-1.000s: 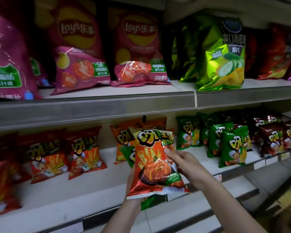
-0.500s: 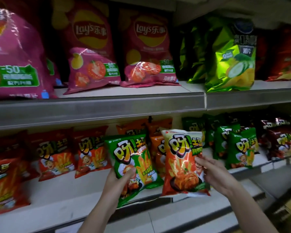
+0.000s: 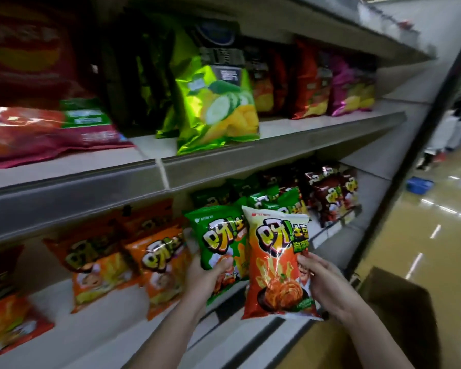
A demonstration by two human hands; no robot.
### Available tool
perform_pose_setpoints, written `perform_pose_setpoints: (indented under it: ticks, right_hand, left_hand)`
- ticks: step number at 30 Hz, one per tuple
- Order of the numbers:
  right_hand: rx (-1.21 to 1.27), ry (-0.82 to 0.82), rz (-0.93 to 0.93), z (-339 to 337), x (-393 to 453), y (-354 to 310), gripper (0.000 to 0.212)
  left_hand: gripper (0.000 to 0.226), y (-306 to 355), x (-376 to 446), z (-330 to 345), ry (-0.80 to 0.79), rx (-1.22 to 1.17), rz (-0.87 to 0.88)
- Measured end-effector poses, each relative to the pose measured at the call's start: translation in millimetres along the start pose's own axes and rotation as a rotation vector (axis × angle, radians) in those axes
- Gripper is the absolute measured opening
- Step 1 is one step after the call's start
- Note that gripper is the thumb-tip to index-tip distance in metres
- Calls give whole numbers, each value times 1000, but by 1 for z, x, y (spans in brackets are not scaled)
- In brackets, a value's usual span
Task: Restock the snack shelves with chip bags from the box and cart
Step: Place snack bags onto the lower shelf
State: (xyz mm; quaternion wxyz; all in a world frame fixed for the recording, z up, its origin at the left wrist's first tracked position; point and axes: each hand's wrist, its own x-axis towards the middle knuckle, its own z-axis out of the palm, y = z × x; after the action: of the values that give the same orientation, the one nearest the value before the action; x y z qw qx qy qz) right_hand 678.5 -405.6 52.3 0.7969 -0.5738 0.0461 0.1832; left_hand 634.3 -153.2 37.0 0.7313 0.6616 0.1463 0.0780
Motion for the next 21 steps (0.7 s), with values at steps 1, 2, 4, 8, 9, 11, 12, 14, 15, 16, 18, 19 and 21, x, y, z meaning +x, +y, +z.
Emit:
perform_pose_setpoints:
  ticks: [1, 2, 4, 8, 9, 11, 12, 14, 15, 16, 18, 19, 21]
  right_hand:
    - [1, 22, 6, -14, 2, -4, 38]
    - [10, 27, 7, -25, 6, -8, 38]
    - [26, 42, 0, -42, 14, -16, 38]
    - [5, 27, 8, -54, 41, -31, 36]
    - [-2, 18, 6, -54, 47, -34, 36]
    - [-20, 5, 1, -52, 61, -40, 37]
    - [-19, -9, 2, -50, 67, -43, 38]
    - [-14, -39, 3, -45, 78, -45, 39]
    - [-15, -59, 11, -42, 83, -45, 41]
    - [-14, -75, 19, -40, 88, -44, 45]
    - [-5, -91, 44, -36, 99, -42, 51]
    - [0, -97, 58, -35, 104, -39, 46]
    - [1, -112, 86, -31, 113, -37, 35]
  left_hand:
    - [55, -2, 12, 16, 12, 6, -37]
    - [61, -6, 26, 29, 29, 4, -62]
    - [68, -6, 48, 51, 74, 14, -109]
    - [63, -5, 92, 73, 149, -42, -189]
    - [69, -8, 104, 76, 175, -51, -203]
    - [64, -14, 123, 79, 195, -66, -190]
    - [54, -20, 133, 79, 203, -61, -185]
    - [40, -22, 138, 80, 211, -36, -169]
    - [38, -24, 140, 80, 203, -25, -159]
    - [38, -27, 141, 79, 203, -6, -151]
    - [42, -30, 143, 76, 210, 53, -153]
    - [44, -29, 142, 75, 199, 82, -174]
    - [39, -21, 136, 75, 158, 126, -230]
